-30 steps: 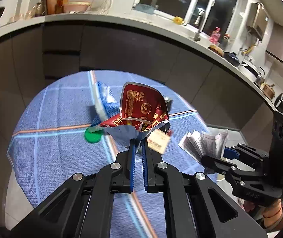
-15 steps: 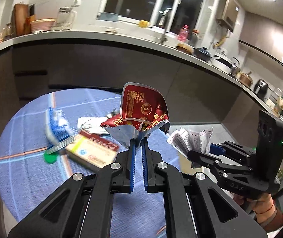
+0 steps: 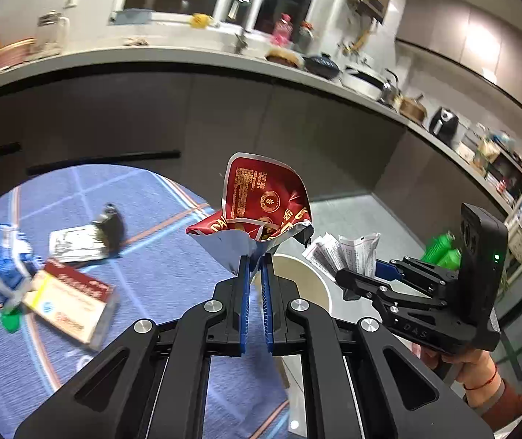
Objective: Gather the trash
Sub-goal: 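Carry snack bag and leaflet over the bin and open both tools to drop them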
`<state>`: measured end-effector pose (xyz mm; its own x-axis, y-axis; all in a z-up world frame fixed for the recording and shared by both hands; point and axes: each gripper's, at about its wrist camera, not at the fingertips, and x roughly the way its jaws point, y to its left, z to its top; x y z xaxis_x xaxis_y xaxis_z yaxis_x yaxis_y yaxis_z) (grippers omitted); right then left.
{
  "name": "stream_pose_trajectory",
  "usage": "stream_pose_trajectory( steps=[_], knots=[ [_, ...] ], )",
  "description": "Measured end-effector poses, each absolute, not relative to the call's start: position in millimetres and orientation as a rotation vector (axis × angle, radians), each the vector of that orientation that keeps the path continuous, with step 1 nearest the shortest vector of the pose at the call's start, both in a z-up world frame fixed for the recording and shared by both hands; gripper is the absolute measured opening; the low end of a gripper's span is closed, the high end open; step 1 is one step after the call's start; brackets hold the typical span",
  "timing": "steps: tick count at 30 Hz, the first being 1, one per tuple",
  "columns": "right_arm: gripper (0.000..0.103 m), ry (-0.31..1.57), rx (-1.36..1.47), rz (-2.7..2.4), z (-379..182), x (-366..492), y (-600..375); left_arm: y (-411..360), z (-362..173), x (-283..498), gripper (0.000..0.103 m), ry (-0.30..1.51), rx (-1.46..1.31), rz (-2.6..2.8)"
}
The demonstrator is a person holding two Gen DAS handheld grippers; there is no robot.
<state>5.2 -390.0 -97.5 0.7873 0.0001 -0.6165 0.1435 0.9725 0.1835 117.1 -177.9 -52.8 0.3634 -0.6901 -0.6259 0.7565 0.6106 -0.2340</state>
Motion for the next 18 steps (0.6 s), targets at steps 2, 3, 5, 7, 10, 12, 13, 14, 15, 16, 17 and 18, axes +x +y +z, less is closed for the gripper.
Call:
stream_pose_trajectory(
  steps=[2,3,5,7,10,12,13,14,15,16,17,18],
  knots=[
    [0.035,0.673,0.246,-0.097,-106.3,2.8,-399.4,-191.3,-58.7,116.7,0.006,0.770,0.117,-0.952],
    [0.035,0.681,0.259,-0.106,-112.0,1.9,-405.6,-200.8,-63.4,115.9,0.006,0.782,0.130,-0.965],
    [0.035,0.692,0.279,-0.124,-121.7,0.8,-414.9,-212.6,-70.3,115.6,0.006,0.799,0.149,-0.979],
    [0.035,0.702,0.306,-0.145,-133.4,-0.3,-425.6,-226.1,-80.8,114.5,0.006,0.822,0.166,-0.994],
    [0.035,0.715,0.335,-0.162,-147.6,-1.1,-434.6,-242.1,-96.5,117.1,0.006,0.859,0.180,-1.008],
    [0.035,0.726,0.353,-0.173,-158.2,-0.5,-442.1,-253.4,-108.8,120.9,0.006,0.895,0.183,-1.018],
    [0.035,0.731,0.362,-0.176,-161.9,1.3,-444.0,-258.2,-114.3,122.7,0.006,0.911,0.185,-1.024],
    [0.035,0.737,0.372,-0.179,-167.9,1.6,-447.3,-261.8,-117.7,124.3,0.006,0.919,0.187,-1.027],
    [0.035,0.742,0.377,-0.181,-171.1,2.5,-449.6,-265.9,-121.8,125.4,0.006,0.928,0.192,-1.029],
    [0.035,0.750,0.384,-0.185,-176.0,3.4,-452.2,-270.1,-127.4,126.9,0.006,0.940,0.197,-1.033],
    [0.035,0.757,0.390,-0.188,-179.5,4.7,-453.8,-272.9,-131.6,128.3,0.006,0.952,0.197,-1.037],
    [0.035,0.765,0.399,-0.191,-185.1,5.6,-456.2,-276.5,-135.4,129.5,0.006,0.963,0.196,-1.041]
  ],
)
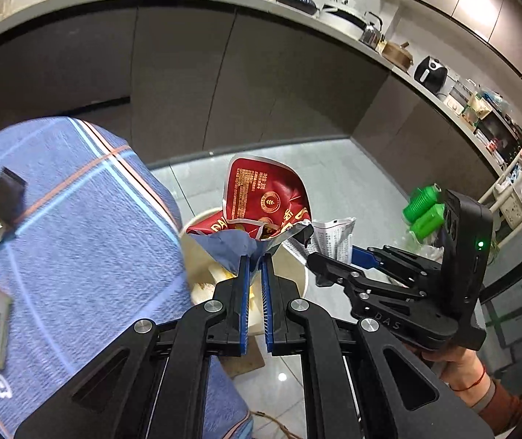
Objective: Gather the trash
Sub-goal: 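Carry snack bag and leaflet over the bin and open both tools to drop them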
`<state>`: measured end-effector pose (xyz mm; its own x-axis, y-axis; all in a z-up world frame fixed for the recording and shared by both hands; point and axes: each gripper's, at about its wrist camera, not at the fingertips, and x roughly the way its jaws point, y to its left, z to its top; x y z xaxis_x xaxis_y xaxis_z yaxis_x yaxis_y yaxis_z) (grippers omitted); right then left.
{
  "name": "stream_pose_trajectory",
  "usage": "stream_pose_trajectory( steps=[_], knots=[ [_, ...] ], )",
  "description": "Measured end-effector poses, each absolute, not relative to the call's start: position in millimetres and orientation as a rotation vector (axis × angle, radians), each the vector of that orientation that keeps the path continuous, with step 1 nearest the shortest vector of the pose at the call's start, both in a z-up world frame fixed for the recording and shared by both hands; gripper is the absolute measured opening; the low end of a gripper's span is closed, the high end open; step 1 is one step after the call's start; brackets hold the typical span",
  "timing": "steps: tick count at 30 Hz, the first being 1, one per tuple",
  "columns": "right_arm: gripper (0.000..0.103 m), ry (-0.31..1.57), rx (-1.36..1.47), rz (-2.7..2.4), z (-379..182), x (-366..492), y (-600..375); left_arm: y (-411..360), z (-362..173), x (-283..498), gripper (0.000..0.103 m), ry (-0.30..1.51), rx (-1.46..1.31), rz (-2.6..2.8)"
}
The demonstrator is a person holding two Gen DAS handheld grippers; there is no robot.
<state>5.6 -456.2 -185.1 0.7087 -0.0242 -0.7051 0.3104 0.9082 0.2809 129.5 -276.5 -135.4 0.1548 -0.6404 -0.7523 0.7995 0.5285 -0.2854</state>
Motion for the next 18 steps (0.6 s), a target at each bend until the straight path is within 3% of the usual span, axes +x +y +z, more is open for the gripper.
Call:
stream_pose_trajectory(
  steps=[18],
  knots=[
    [0.035,0.846,0.462,-0.189,-235.9,22.7,-478.4,-322.6,-186.0,147.8,0.006,1.054,0.275,-1.029]
  ],
)
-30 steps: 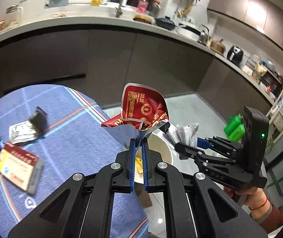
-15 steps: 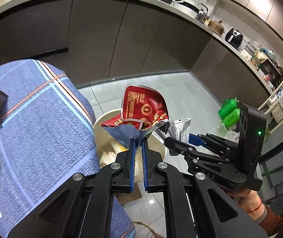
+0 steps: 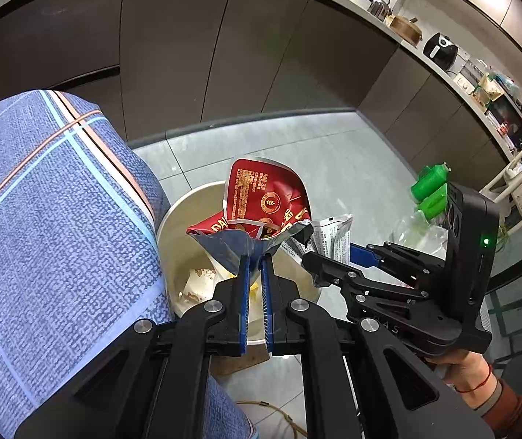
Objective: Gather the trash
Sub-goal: 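Carry snack bag and leaflet over the bin and open both tools to drop them, then move both open tools back over the table toward the remaining items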
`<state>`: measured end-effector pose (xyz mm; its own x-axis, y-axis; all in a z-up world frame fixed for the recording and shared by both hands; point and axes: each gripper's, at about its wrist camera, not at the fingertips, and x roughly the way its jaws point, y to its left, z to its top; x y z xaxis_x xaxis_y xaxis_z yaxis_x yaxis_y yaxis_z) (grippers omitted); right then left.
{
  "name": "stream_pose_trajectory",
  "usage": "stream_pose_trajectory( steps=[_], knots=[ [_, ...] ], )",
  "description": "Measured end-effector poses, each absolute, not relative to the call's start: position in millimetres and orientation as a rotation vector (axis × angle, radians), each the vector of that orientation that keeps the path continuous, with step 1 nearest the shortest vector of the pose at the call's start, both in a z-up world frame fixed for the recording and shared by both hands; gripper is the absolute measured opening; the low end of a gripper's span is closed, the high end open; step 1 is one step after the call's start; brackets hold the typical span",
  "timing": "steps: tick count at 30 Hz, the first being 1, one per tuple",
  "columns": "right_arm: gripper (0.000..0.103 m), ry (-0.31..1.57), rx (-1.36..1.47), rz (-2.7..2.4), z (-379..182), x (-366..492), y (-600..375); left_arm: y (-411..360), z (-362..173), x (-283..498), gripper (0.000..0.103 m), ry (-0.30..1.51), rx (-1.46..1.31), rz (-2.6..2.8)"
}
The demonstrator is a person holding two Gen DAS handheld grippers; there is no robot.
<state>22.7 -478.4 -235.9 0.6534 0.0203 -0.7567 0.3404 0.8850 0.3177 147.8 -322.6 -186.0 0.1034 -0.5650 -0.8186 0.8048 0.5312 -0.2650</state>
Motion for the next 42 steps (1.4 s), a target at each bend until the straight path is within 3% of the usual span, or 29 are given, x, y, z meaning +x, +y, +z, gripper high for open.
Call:
stream_pose_trajectory(
  steps=[7,11,12,16,23,28,31,42],
  knots=[
    [0.036,0.866,0.463,-0.181,-243.5,29.5,-484.7,-344.3,-189.9,150.4,0.006,1.075,0.288,-1.020],
    [0.043,0.857,0.470,-0.181,-244.9,28.9,-487.1,-353.9,-191.1,149.3,0.008,1.073,0.301,-1.006],
    [0.045,0.855,0.468,-0.183,-244.5,28.8,-487.8,-354.9,-191.5,149.8,0.012,1.069,0.304,-0.997],
    [0.055,0.843,0.448,-0.184,-242.0,25.1,-488.4,-356.8,-188.2,150.0,0.045,1.046,0.284,-0.986],
    [0.068,0.815,0.414,-0.179,-237.7,19.0,-486.6,-353.7,-181.3,148.0,0.057,0.997,0.275,-0.972],
    [0.091,0.796,0.395,-0.168,-232.7,16.0,-482.7,-341.5,-172.9,149.0,0.085,0.943,0.224,-0.939],
    [0.099,0.788,0.381,-0.168,-227.4,15.8,-479.4,-331.8,-166.0,148.4,0.094,0.916,0.193,-0.914],
    [0.100,0.776,0.352,-0.165,-204.1,17.4,-466.1,-298.0,-150.1,151.4,0.094,0.913,0.116,-0.824]
  ],
)
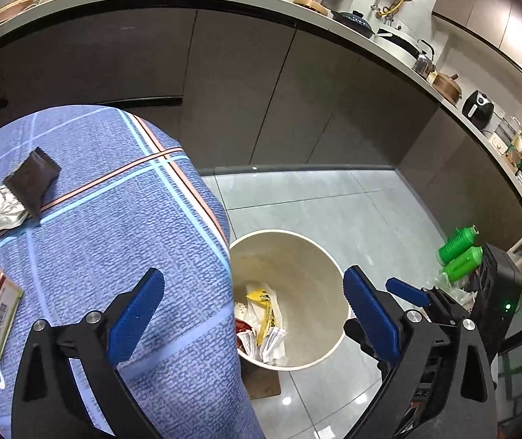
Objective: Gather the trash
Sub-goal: 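Move both open tools back over the table toward the remaining items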
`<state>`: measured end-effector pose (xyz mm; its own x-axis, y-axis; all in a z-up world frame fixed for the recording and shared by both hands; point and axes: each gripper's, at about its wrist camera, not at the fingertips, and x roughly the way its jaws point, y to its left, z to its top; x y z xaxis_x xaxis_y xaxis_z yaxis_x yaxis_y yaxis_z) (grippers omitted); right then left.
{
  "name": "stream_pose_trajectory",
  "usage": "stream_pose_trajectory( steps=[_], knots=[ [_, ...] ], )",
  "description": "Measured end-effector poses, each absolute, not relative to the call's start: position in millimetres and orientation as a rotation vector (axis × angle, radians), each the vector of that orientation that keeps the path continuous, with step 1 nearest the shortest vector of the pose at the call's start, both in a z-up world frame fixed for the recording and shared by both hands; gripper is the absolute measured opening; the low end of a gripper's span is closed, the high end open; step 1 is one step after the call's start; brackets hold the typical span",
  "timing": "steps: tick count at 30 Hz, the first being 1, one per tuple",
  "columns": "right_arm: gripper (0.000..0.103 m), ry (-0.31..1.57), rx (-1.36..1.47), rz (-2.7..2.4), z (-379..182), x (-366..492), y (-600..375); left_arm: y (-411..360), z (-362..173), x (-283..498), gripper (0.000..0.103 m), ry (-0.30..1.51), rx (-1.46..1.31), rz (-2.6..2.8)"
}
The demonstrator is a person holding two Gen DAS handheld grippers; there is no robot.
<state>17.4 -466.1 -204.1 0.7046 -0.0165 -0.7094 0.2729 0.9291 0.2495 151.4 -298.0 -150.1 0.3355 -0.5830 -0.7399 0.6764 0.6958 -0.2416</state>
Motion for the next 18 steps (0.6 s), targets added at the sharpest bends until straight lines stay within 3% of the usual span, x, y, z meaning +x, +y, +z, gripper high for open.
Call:
stream_pose_trajectory(
  steps=[18],
  knots=[
    [0.100,0.694,0.254,-0.097,-148.5,18.3,-432.1,-247.9,-105.3,138.7,0.094,0.820,0.086,-0.788]
  ],
)
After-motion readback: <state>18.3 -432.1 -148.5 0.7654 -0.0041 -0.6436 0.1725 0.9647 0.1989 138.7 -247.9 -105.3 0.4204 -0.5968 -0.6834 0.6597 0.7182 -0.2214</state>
